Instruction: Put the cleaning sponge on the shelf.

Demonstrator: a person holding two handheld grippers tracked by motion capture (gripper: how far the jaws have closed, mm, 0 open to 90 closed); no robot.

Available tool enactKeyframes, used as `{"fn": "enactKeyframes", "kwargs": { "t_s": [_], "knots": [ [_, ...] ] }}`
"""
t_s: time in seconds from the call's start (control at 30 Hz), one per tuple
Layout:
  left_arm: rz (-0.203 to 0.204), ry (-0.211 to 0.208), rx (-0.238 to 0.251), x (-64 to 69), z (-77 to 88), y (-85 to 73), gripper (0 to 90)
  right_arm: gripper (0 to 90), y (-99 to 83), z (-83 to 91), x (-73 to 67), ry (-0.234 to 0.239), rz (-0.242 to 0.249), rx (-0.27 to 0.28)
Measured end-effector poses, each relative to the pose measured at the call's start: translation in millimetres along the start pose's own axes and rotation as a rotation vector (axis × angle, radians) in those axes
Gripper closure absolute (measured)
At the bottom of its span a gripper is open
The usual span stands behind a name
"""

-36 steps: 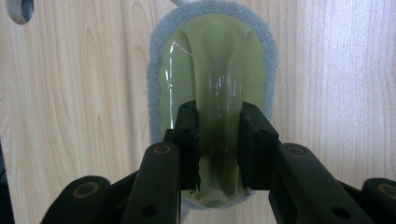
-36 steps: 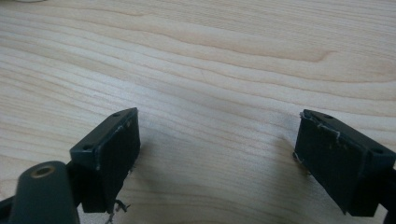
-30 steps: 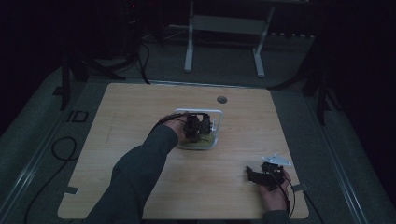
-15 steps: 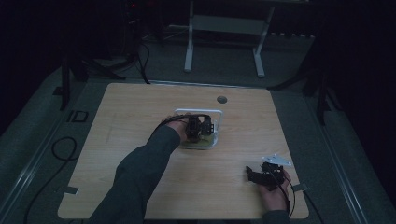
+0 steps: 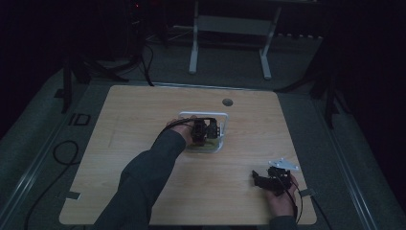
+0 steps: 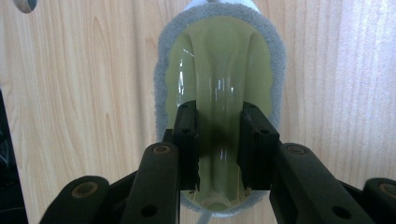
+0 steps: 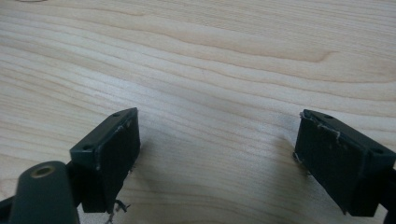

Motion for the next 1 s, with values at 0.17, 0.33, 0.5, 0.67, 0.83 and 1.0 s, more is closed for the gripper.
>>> {"fn": "enactKeyframes", "kwargs": {
  "t_s": [0.17, 0.33, 0.5, 0.67, 0.83, 1.0],
  "knots": [
    [-0.007, 0.041, -0.005, -1.1, -2.8, 0.5, 71.0, 13.6, 0.0, 0.0, 0.0, 0.000, 0.000, 0.000],
    [-0.005, 0.056, -0.003, -2.3, -3.8, -0.1, 69.9, 13.6, 0.0, 0.0, 0.0, 0.001, 0.001, 0.000],
    [0.016, 0.067, -0.011, -3.8, -3.9, -0.8, 67.1, 13.6, 0.0, 0.0, -0.1, 0.002, 0.001, 0.000],
    [0.030, 0.057, -0.009, -3.8, -2.3, -1.6, 63.5, 13.6, 0.0, 0.0, -0.2, 0.002, 0.001, 0.000],
    [0.050, 0.051, 0.000, -3.9, -0.4, -3.0, 61.0, 13.6, 0.0, 0.0, -0.3, 0.002, 0.001, 0.000],
    [0.062, 0.053, 0.007, -3.2, 3.5, -4.0, 59.4, 13.6, 0.0, 0.0, -0.3, 0.002, 0.001, 0.000]
  ]
}}
Point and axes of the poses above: each handheld gripper's, and its own axes: z roughly backward along the jaws, y roughly out of its top, x roughly to its right, the point moved 6 cm from there along -z, roughly forward along the jaws, and after that the axes turned 15 degrees about y, right-handed, at the moved point
